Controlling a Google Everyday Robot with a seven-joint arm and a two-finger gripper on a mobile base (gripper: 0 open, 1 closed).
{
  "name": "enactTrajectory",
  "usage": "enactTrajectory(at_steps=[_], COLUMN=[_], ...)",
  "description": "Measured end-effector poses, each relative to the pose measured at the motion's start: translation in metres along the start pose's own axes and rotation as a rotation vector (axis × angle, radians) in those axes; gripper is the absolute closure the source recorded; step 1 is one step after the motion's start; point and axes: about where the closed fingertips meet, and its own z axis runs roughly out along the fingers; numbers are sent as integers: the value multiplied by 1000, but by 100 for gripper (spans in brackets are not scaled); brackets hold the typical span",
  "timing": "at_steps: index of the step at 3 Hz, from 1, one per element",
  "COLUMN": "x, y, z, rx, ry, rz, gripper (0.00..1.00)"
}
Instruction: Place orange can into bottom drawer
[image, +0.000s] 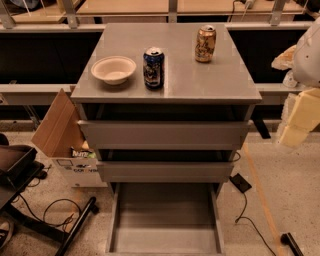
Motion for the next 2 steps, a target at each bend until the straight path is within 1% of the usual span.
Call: enactTrajectory(at_steps=[1, 2], x=[0, -4], y=[0, -7], z=[0, 7], rx=[0, 32], ry=[0, -46], rz=[0, 24], gripper=[0, 0])
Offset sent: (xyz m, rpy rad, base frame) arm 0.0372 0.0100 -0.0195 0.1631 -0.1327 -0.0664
